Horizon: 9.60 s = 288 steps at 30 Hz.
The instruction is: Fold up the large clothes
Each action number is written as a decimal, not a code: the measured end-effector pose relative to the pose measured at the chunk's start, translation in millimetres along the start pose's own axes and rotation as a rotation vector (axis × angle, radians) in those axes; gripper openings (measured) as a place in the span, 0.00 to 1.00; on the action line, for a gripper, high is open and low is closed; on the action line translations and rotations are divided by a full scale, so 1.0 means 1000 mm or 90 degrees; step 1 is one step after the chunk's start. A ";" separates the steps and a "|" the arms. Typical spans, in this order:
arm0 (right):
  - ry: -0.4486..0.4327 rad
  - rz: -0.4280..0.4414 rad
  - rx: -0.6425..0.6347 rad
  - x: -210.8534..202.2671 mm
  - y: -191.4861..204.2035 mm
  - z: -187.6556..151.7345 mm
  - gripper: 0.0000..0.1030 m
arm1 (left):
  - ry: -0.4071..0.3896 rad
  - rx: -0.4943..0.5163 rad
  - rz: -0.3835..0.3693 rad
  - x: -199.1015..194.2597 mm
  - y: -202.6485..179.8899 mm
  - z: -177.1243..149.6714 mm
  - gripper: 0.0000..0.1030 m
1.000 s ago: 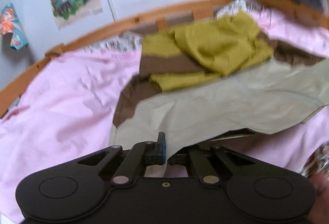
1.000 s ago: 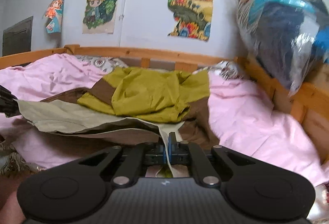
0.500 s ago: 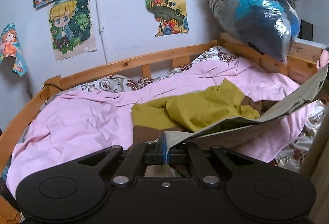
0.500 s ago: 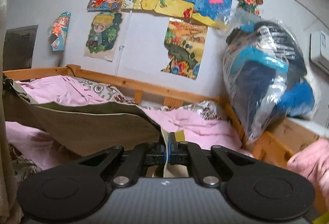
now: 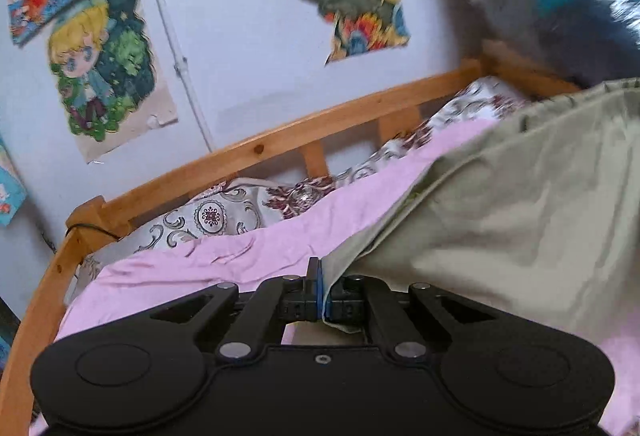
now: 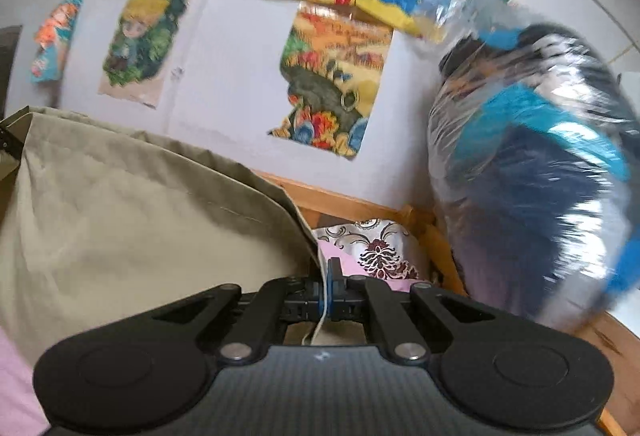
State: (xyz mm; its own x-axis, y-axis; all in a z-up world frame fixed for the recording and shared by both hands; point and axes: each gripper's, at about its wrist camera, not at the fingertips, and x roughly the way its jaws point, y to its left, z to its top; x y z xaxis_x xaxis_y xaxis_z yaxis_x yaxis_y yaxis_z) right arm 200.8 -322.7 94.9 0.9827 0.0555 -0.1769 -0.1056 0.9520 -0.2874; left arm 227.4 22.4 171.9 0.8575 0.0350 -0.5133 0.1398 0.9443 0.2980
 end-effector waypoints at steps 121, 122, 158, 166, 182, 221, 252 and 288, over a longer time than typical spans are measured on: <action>0.030 0.034 -0.130 0.281 0.203 -0.098 1.00 | 0.172 -0.413 -0.193 0.091 -0.006 -0.221 0.99; 0.037 0.041 -0.124 0.283 0.201 -0.098 1.00 | 0.168 -0.419 -0.197 0.091 -0.006 -0.220 0.99; 0.086 0.024 -0.084 0.150 0.188 -0.120 1.00 | 0.044 -0.650 -0.138 0.076 0.047 -0.245 0.99; 0.041 0.032 -0.163 0.092 0.218 -0.122 1.00 | 0.073 -0.653 -0.163 0.091 0.028 -0.242 0.99; 0.005 0.011 -0.170 0.095 0.232 -0.151 1.00 | 0.022 -0.789 -0.072 0.065 0.080 -0.278 0.35; 0.056 0.020 -0.080 0.113 0.194 -0.152 1.00 | -0.014 -0.608 -0.014 0.076 0.006 -0.220 0.30; 0.103 0.031 0.129 -0.014 0.009 -0.179 1.00 | -0.038 -0.024 -0.515 0.101 -0.207 -0.050 0.12; 0.148 0.137 0.298 0.088 -0.067 -0.170 0.02 | -0.047 0.056 -0.541 0.115 -0.266 -0.072 0.14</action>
State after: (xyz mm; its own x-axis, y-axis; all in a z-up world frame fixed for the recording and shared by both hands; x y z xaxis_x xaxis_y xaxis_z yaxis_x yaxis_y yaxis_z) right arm 268.9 -432.7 -61.3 0.8813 0.2464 -0.4032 -0.1694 0.9613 0.2171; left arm 252.8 -200.7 -24.5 0.4741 -0.6970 -0.5379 0.7844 0.6119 -0.1015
